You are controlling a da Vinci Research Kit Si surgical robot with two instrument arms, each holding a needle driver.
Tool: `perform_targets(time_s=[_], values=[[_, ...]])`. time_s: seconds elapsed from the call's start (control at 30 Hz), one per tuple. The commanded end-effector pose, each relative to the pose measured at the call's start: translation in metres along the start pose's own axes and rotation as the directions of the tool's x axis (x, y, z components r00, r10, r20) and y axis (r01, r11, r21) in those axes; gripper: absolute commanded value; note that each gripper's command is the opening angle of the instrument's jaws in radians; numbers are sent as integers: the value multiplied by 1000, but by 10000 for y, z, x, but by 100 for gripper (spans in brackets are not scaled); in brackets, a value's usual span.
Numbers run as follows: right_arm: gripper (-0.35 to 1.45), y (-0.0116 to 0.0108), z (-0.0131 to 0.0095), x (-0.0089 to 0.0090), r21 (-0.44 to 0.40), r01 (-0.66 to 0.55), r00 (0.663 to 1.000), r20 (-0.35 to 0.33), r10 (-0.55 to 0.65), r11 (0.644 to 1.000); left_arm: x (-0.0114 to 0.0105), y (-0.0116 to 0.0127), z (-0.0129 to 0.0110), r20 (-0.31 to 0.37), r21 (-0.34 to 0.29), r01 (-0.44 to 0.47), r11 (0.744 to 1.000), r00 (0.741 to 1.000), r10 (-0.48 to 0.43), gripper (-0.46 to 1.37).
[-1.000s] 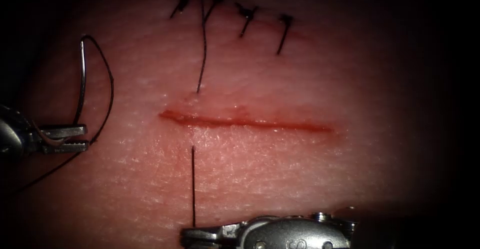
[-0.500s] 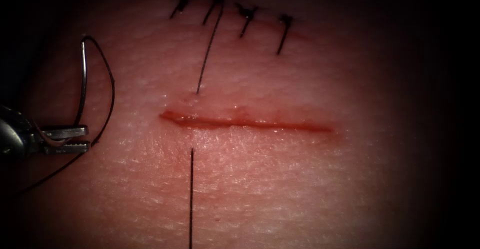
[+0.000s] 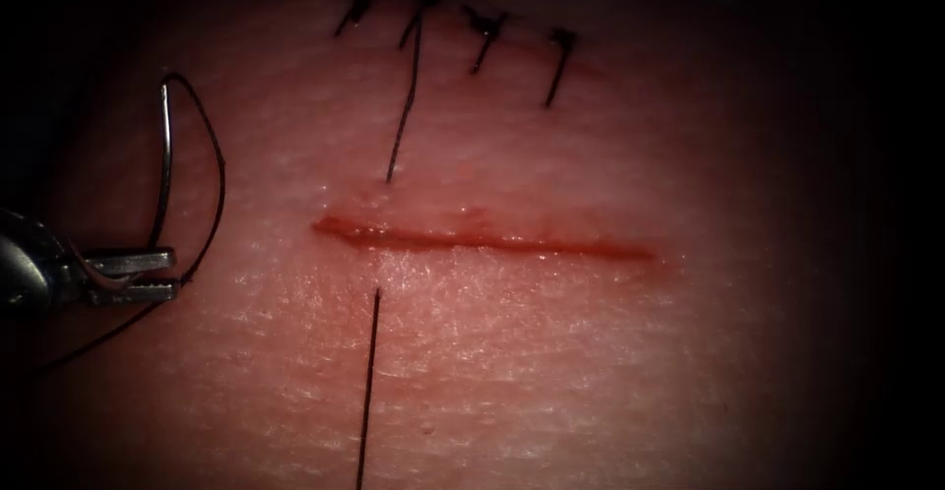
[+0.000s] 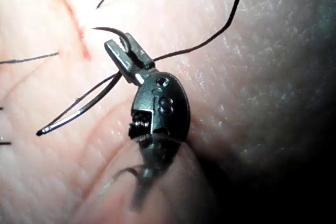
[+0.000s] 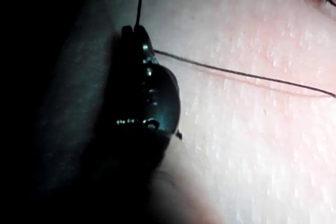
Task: Wound Closure
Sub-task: Using the right grasper, grab the long suture end and pull it down through the wound until a short end it left on top.
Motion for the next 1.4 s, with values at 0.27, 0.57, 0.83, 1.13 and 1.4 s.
perform_targets(time_s=[0.27, 0.57, 0.83, 1.13, 1.4], values=[[139, 13, -24, -9, -69, 35, 999, 5, -35, 997, 0, 0, -1, -1, -10, 0, 1000, 1000, 0, -35], [142, 37, -118, -24, -153, 38, 999, -5, -39, 987, -1, 0, -1, -1, -10, 0, 1000, 1000, 0, -35], [131, 62, -198, -38, -230, 23, 995, -85, -43, 973, -1, 1, 0, -1, -9, -1, 1000, 1000, 1, -35], [127, 158, -217, -65, -344, 10, 995, -91, -44, 939, 0, 2, 2, -1, -10, -1, 1000, 1000, 1, -35], [130, 233, -187, -101, -365, 20, 995, -88, -56, 931, 0, 2, 0, -2, -12, -1, 1000, 1000, 1, -35]])
